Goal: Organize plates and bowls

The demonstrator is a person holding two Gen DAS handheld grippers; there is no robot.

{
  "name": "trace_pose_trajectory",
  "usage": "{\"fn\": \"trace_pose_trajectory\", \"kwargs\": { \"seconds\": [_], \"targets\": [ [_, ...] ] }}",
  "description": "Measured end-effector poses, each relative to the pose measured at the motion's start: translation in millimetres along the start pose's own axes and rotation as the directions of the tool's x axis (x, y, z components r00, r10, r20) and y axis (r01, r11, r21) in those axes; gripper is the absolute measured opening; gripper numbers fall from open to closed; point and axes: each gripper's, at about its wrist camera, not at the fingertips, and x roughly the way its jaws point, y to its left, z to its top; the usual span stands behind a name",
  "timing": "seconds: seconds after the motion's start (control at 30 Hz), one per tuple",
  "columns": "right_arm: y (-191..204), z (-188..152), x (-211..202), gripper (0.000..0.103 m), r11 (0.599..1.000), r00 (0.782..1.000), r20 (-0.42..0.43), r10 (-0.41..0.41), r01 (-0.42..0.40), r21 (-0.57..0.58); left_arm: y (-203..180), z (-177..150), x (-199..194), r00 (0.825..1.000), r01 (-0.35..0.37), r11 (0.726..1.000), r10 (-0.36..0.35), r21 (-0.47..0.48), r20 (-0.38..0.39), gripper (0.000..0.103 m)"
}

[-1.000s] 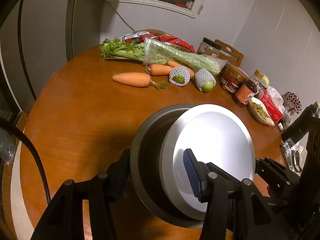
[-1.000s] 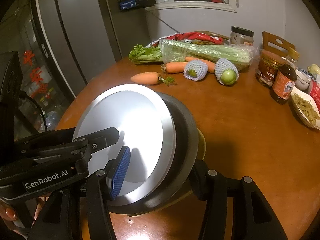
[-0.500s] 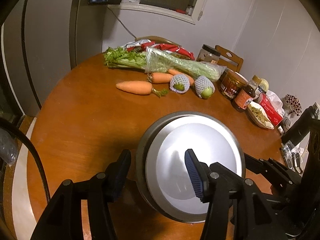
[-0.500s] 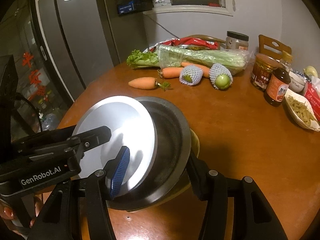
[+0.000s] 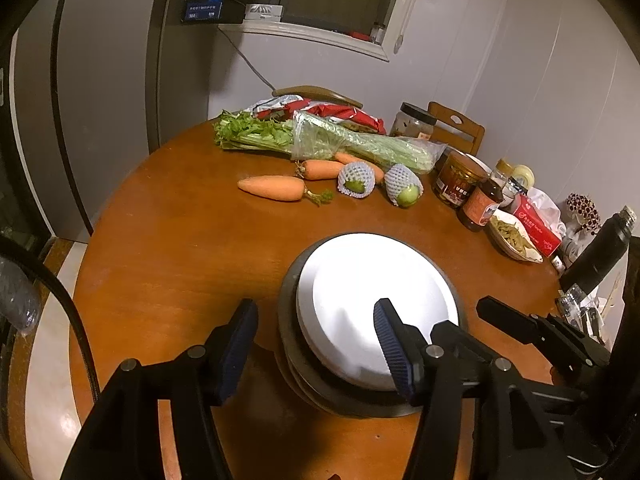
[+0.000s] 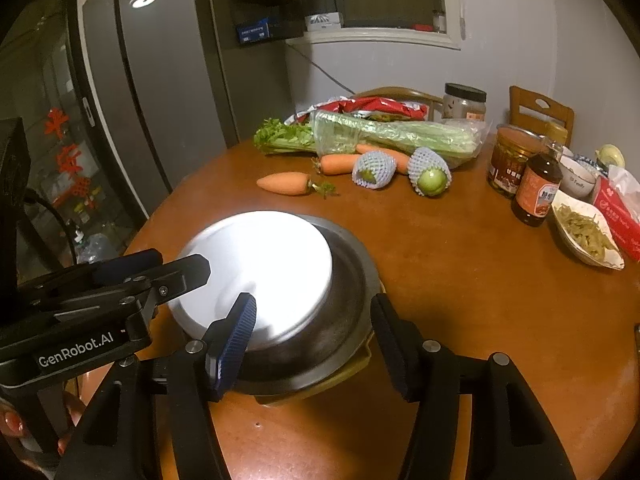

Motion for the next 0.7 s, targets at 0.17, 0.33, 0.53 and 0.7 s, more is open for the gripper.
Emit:
{"fn": "trace_pose_trajectory", "kwargs": {
  "seconds": [0.17, 0.33, 0.53, 0.7],
  "targets": [
    [5, -3, -14, 0.062, 1.000, 1.000, 0.026, -0.005, 0.005, -0.013, -4, -4, -15, 0.999, -0.008, 1.000, 0.008, 0.011, 0.031, 0.060],
    [8, -11, -30, 0.064, 1.000, 0.999, 0.049, -0.003, 0.004, -0.020, -13, -15, -34, 0.997, -0.050, 0.998, 0.047, 0.045, 0.067, 0.063],
    [9, -32, -47, 0.067, 1.000, 0.999, 0.048, -0.015, 0.016, -0.023, -20, -39, -49, 0.996, -0.074, 0.995, 0.070, 0.071, 0.063, 0.064],
    [10, -55, -62, 0.068, 1.000, 0.998, 0.049, -0.027, 0.027, -0.009, -24, -64, -62, 0.993, -0.110, 0.990, 0.104, 0.090, 0.060, 0.065]
  ]
}}
